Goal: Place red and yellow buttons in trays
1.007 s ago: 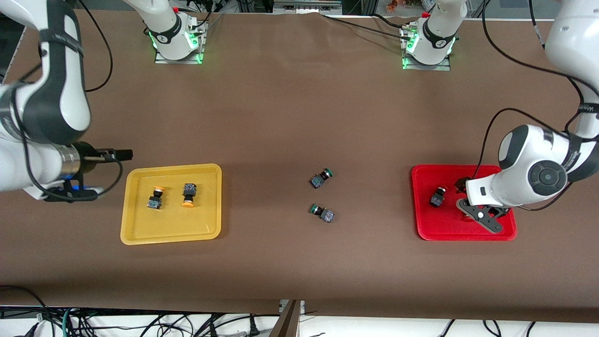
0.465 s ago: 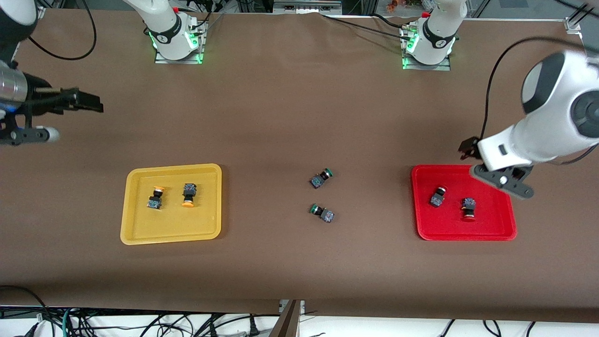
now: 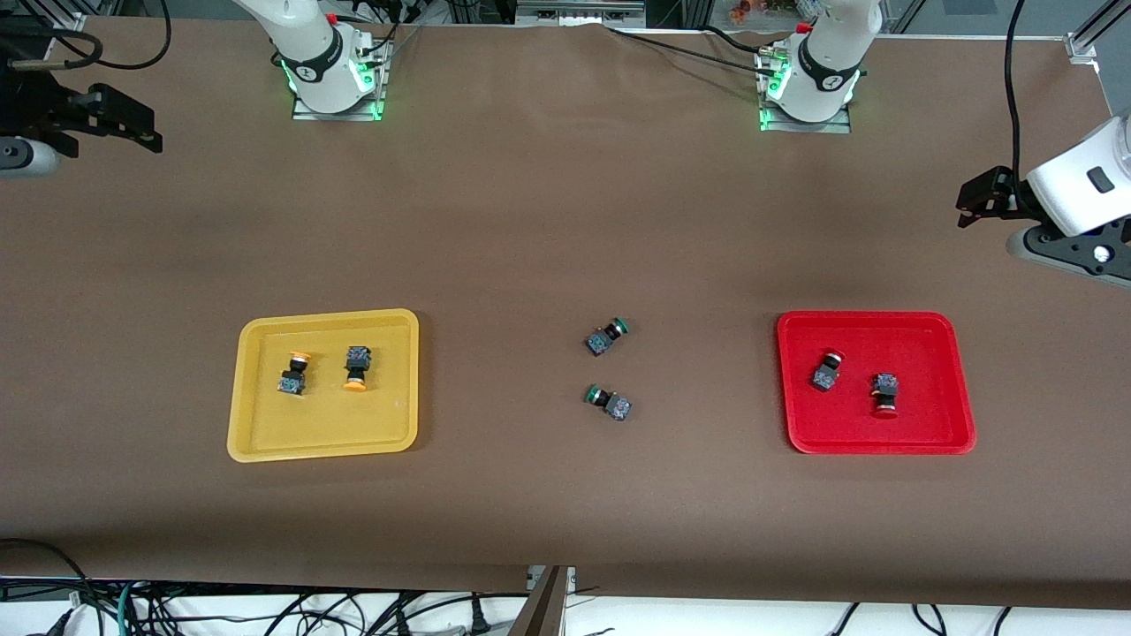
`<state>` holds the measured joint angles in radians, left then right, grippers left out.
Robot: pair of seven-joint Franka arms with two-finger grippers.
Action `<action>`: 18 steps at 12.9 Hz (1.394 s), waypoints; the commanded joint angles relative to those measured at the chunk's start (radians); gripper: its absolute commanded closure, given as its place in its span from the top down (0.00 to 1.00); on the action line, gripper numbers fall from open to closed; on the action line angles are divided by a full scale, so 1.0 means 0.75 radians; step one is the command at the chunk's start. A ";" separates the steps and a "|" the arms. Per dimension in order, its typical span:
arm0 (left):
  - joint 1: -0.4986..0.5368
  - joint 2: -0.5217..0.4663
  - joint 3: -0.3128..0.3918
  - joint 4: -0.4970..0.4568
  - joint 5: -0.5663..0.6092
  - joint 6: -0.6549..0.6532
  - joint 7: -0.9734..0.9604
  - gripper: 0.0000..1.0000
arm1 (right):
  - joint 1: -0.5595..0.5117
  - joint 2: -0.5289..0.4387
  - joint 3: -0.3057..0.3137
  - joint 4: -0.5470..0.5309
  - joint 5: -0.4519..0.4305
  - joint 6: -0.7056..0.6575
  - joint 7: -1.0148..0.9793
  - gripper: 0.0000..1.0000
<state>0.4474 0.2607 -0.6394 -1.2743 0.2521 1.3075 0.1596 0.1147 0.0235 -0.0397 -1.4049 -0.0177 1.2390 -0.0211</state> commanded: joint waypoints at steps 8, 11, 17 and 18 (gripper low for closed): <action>-0.691 -0.356 0.885 -0.397 -0.305 0.314 -0.117 1.00 | -0.028 0.006 0.049 -0.027 -0.030 -0.005 -0.025 1.00; -0.684 -0.307 0.875 -0.355 -0.297 0.286 -0.115 1.00 | -0.020 0.012 0.055 -0.027 -0.028 -0.001 -0.023 1.00; -0.674 -0.288 0.879 -0.344 -0.299 0.269 -0.106 1.00 | -0.016 0.012 0.055 -0.027 -0.034 0.003 -0.021 1.00; -0.674 -0.288 0.879 -0.344 -0.299 0.269 -0.108 1.00 | -0.018 0.012 0.055 -0.027 -0.034 0.005 -0.023 1.00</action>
